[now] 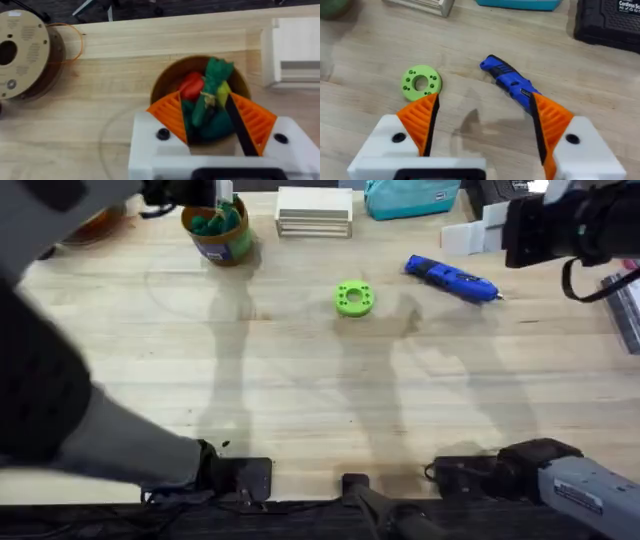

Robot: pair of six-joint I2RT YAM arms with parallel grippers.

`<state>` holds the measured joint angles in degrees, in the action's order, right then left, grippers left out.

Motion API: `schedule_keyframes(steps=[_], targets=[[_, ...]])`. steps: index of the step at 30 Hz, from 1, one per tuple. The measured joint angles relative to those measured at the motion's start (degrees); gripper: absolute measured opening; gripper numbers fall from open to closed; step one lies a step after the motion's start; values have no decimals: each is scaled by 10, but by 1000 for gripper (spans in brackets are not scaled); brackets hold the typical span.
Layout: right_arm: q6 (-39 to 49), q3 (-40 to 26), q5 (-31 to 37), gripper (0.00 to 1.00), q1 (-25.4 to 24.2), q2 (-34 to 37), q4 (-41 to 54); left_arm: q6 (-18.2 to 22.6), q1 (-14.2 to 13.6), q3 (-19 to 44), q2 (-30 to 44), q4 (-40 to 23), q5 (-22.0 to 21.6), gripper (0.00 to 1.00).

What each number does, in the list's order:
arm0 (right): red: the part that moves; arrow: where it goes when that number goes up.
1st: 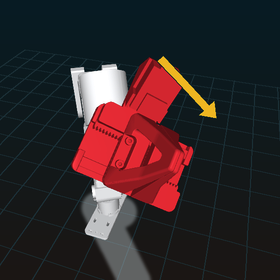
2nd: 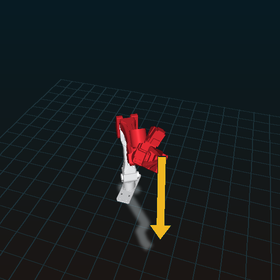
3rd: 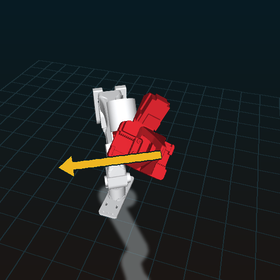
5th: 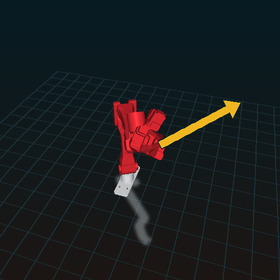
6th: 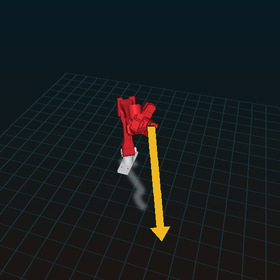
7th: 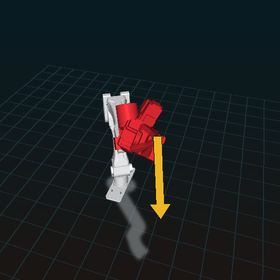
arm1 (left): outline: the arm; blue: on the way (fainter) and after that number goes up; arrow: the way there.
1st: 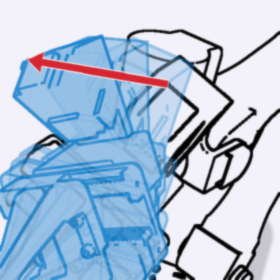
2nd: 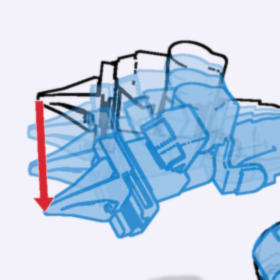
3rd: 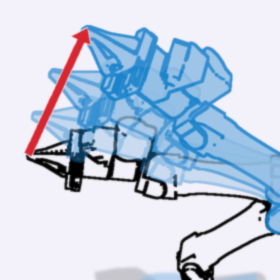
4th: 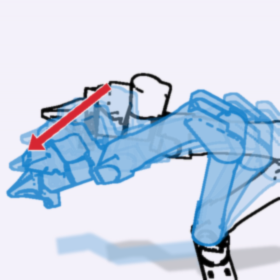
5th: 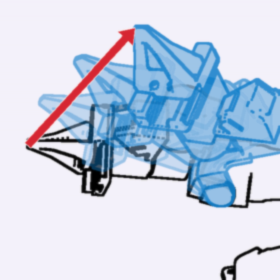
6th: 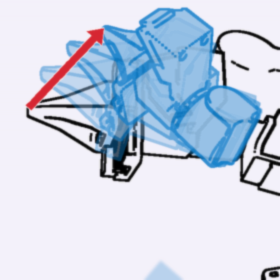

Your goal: Pick up the gripper from the table and insert it into the empty holder that is missing its gripper. Then pick up a screw, insert it into the mounting hole, and use the screwdriver to tighten it. Finally, clean up the table by picking up the vegetable and placing it into the bucket.

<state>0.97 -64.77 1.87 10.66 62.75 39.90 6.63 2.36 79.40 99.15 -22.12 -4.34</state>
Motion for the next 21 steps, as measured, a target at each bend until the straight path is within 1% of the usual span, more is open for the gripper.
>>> schedule_keyframes(steps=[6, 8, 9, 14, 15, 18, 21], targets=[[0, 0, 0, 989, 0, 0, 0, 0, -16, 2, -130, -158, 0, 665], [0, 0, 0, 989, 0, 0, 0, 0, -22, 3, -172, -204, 0, 686], [0, 0, 0, 990, 0, 0, 0, -2, -29, 3, -232, -264, 0, 771], [0, 0, 0, 989, 0, 0, 0, -22, -35, 3, -335, -330, 0, 934], [0, 0, 0, 989, 0, 0, 0, -26, -35, 3, -355, -340, 0, 951], [0, 0, 0, 990, 0, 0, 0, -33, -35, 3, -417, -371, 0, 962], [0, 0, 0, 990, 0, 0, 0, -37, -35, 6, -458, -393, 0, 962]])
